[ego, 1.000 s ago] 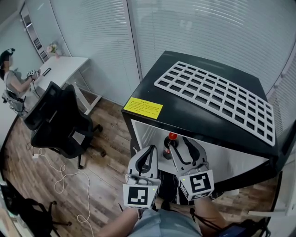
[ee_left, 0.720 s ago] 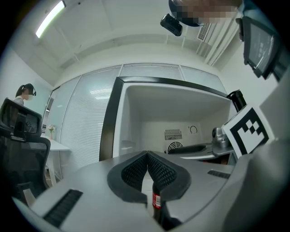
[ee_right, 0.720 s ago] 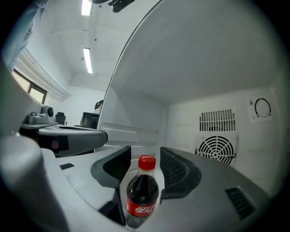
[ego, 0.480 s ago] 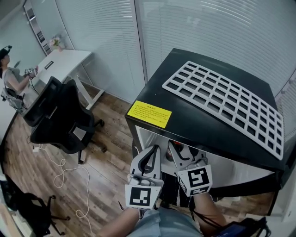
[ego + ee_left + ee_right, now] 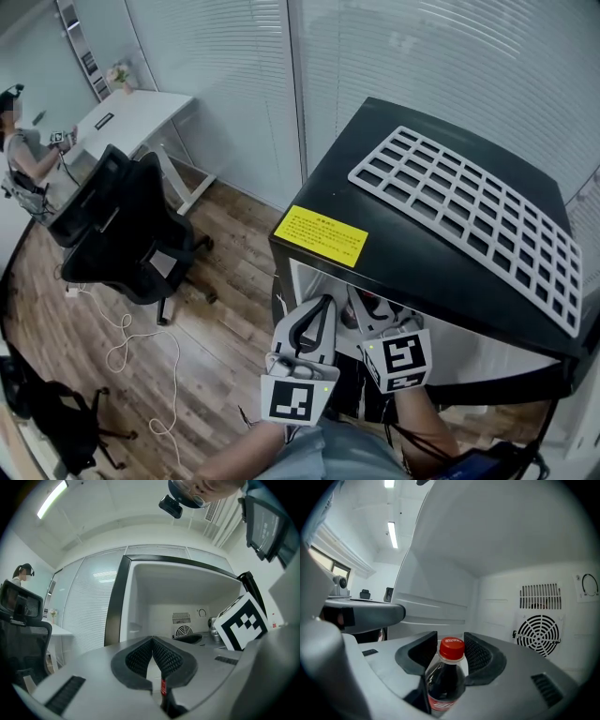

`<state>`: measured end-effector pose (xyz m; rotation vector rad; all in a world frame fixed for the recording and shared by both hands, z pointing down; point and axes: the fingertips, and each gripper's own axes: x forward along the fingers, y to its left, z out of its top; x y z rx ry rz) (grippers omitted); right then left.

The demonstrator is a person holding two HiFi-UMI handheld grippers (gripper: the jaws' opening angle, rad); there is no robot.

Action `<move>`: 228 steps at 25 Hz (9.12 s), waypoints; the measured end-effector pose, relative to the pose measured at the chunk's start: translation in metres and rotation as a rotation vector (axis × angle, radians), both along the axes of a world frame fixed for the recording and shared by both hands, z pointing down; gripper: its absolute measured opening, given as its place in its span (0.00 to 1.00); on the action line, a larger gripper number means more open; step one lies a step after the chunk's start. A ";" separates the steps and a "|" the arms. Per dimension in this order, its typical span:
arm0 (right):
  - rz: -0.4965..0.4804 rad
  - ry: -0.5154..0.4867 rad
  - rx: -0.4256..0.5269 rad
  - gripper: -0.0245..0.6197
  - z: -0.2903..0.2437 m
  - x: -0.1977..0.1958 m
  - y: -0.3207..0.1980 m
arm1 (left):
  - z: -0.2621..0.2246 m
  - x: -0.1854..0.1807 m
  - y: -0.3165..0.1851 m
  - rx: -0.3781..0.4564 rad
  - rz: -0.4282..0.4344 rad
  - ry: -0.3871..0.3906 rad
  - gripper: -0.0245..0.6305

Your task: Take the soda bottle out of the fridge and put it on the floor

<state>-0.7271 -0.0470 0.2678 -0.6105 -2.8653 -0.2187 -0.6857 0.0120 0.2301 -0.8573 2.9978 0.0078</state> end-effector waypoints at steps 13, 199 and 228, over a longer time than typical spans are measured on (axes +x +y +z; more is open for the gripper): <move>-0.003 0.046 0.027 0.28 0.006 -0.005 0.001 | -0.003 0.005 0.001 0.012 0.000 -0.003 0.06; 1.503 0.276 -0.236 0.25 0.766 0.914 -0.035 | 0.717 0.760 -0.112 -0.494 1.606 0.239 0.06; 1.400 0.374 -0.194 0.31 0.815 0.882 -0.012 | 0.729 0.746 -0.101 -0.505 1.612 0.258 0.06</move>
